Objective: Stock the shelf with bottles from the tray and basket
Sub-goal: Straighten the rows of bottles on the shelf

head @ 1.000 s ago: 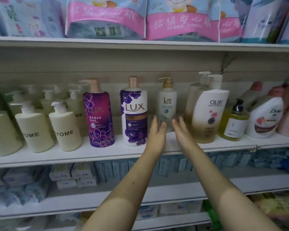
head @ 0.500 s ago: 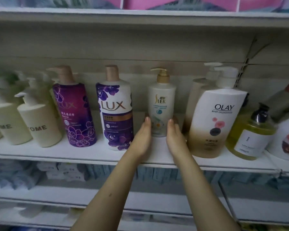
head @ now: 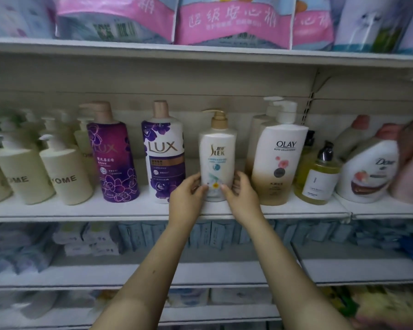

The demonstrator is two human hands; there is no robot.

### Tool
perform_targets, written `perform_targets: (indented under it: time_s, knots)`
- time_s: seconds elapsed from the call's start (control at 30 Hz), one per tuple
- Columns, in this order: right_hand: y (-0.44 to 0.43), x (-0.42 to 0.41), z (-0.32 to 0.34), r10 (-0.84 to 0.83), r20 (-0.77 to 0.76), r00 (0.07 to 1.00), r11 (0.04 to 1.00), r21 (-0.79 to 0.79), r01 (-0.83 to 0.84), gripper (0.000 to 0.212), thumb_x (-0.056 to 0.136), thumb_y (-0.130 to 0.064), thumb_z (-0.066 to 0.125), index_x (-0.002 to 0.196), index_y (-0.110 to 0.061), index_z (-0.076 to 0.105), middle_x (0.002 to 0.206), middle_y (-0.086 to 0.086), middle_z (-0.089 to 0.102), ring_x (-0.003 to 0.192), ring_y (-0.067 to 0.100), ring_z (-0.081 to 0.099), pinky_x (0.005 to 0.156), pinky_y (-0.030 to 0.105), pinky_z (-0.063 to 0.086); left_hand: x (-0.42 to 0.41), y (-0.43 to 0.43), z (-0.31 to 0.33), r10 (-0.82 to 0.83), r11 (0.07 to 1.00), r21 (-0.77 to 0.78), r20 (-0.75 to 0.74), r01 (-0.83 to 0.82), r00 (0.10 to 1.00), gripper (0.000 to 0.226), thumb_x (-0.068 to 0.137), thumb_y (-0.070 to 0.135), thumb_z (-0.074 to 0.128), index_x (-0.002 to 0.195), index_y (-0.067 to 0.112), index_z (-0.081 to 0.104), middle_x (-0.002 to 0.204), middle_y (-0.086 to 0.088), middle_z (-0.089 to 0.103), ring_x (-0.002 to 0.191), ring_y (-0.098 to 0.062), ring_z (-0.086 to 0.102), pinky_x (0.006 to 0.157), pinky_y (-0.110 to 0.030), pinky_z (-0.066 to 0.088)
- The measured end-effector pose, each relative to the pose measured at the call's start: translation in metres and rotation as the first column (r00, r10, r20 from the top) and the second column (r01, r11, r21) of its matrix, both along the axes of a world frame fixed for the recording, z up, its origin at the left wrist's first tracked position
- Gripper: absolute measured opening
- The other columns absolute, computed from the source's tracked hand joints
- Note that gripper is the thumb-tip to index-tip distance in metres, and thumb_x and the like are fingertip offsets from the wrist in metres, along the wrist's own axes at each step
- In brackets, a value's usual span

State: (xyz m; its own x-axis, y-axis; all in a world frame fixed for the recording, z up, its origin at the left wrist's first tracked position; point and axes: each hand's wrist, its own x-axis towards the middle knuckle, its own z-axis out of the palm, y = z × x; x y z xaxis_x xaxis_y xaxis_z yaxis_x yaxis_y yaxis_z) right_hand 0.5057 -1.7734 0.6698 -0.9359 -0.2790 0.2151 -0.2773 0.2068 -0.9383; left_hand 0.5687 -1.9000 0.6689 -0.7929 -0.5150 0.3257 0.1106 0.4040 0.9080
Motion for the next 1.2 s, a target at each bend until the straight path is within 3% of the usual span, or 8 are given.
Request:
perform_targets:
  time_s: [0.07,0.13,0.43,0.67,0.8,0.9,1.07,1.2]
  knots:
    - [0.004,0.01,0.002,0.011,0.028,1.0,0.999,-0.038,-0.01,0.051,0.091,-0.019,0.066,0.137,-0.017,0.043,0.131,0.0,0.059,0.113,0.011,0.058,0.099,0.032,0.048,0.009,-0.001,0.0,-0.019,0.999,0.037,0.013,0.019,1.0,0.035,0.091,0.017,0.064,0.126,0.021,0.062,0.115,0.005,0.068,0.105,-0.007,0.063,0.092,-0.035,0.054]
    - [0.007,0.019,0.004,0.008,0.042,0.999,0.999,-0.043,-0.006,0.054,0.091,-0.018,0.066,0.139,-0.016,0.041,0.133,0.001,0.057,0.112,0.009,0.056,0.099,0.03,0.048,0.015,-0.003,0.0,-0.05,0.995,0.091,0.024,0.048,0.998,0.032,0.091,0.018,0.066,0.122,0.021,0.064,0.111,0.008,0.068,0.104,-0.007,0.064,0.092,-0.04,0.055]
    - [0.007,0.029,0.011,0.037,0.104,0.994,0.998,-0.051,-0.032,0.056,0.095,-0.007,0.058,0.144,-0.011,0.032,0.143,0.008,0.051,0.119,0.011,0.052,0.097,0.027,0.045,0.02,-0.006,0.001,-0.075,0.994,0.087,0.06,0.07,0.995,0.028,0.092,0.017,0.063,0.121,0.017,0.064,0.118,0.001,0.068,0.108,-0.012,0.063,0.095,-0.035,0.052]
    - [-0.005,0.018,0.002,-0.04,0.057,0.998,0.997,0.071,0.036,0.055,0.096,-0.011,0.057,0.145,-0.02,0.034,0.141,0.002,0.054,0.124,0.015,0.055,0.107,0.04,0.043,0.011,0.0,-0.003,0.064,0.997,-0.04,0.091,-0.06,0.994,0.03,0.096,0.028,0.057,0.125,0.02,0.063,0.12,0.001,0.067,0.105,-0.016,0.062,0.079,-0.026,0.044]
    - [-0.007,0.011,-0.001,-0.048,0.098,0.994,0.996,0.077,0.041,0.054,0.096,-0.012,0.055,0.146,-0.019,0.035,0.138,0.0,0.056,0.12,0.011,0.055,0.106,0.036,0.042,0.009,0.002,-0.004,0.125,0.989,-0.089,0.113,-0.115,0.986,0.03,0.097,0.032,0.056,0.125,0.023,0.062,0.12,0.003,0.068,0.104,-0.017,0.062,0.076,-0.026,0.044]
    - [-0.009,0.008,-0.003,-0.055,0.095,0.994,0.997,0.062,0.05,0.05,0.096,-0.012,0.055,0.143,-0.021,0.038,0.137,0.001,0.057,0.121,0.014,0.056,0.107,0.041,0.043,0.007,0.004,-0.004,0.163,0.98,-0.133,0.127,-0.146,0.978,0.03,0.097,0.034,0.054,0.126,0.026,0.061,0.119,0.005,0.068,0.102,-0.016,0.062,0.071,-0.025,0.04]
    - [-0.011,0.006,-0.001,-0.06,0.115,0.992,0.994,0.094,0.049,0.049,0.097,-0.013,0.054,0.143,-0.023,0.039,0.136,0.003,0.057,0.124,0.018,0.054,0.104,0.038,0.043,0.006,0.006,-0.004,0.197,0.975,-0.133,0.14,-0.178,0.97,0.03,0.097,0.035,0.055,0.125,0.025,0.062,0.118,0.005,0.068,0.101,-0.016,0.062,0.071,-0.026,0.039]
    - [-0.001,0.019,0.015,0.058,0.204,0.977,0.998,0.012,-0.062,0.052,0.1,-0.015,0.05,0.148,-0.021,0.031,0.145,0.001,0.048,0.126,0.011,0.045,0.103,0.03,0.035,0.008,0.006,-0.001,0.201,0.976,-0.114,0.172,-0.183,0.964,0.027,0.097,0.035,0.055,0.116,0.019,0.065,0.114,0.002,0.069,0.094,-0.016,0.06,0.069,-0.025,0.038]
